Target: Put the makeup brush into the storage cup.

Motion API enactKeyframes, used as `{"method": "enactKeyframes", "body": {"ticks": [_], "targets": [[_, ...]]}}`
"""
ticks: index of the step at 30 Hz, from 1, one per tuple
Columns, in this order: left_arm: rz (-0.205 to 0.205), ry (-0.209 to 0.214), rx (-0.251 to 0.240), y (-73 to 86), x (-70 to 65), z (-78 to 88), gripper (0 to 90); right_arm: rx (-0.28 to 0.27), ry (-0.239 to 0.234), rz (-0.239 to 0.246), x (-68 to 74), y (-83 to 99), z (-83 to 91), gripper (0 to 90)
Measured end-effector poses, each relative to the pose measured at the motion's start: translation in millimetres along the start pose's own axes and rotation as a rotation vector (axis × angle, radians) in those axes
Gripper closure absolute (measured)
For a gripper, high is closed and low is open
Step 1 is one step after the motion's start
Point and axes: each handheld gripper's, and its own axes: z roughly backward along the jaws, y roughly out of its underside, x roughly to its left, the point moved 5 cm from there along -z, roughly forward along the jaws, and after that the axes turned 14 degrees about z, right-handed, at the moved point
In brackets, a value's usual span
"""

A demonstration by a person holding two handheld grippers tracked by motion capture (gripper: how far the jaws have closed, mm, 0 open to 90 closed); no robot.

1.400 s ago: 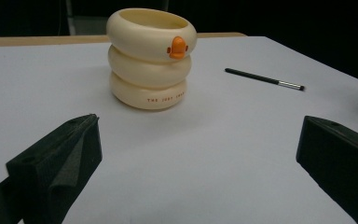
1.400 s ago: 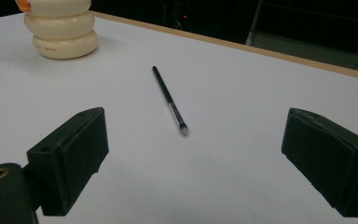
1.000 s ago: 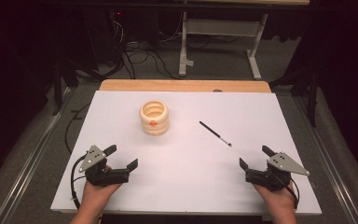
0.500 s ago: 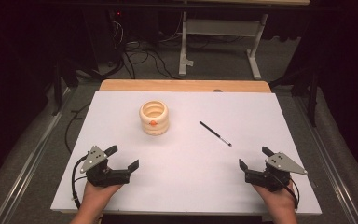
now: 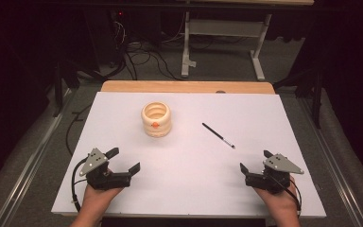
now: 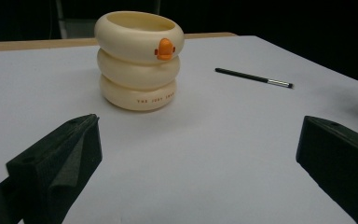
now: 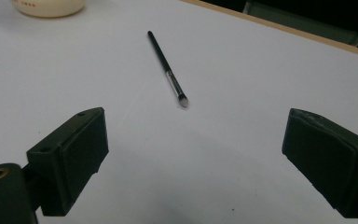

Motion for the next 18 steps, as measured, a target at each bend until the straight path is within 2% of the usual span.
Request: {"method": "enactKeyframes", "body": {"ticks": [11, 18], "targets": [[-0.006, 0.006, 0.005, 0.0, -0.4, 1.8, 0.7, 0.079, -0.002, -0.011, 1.0, 5.1, -3.7, 8.4], [-0.009, 0.000, -0.004, 0.1, -0.5, 1.2, 0.7, 0.119, -0.015, 0.002, 1.2, 8.4, -6.0, 8.4]]}}
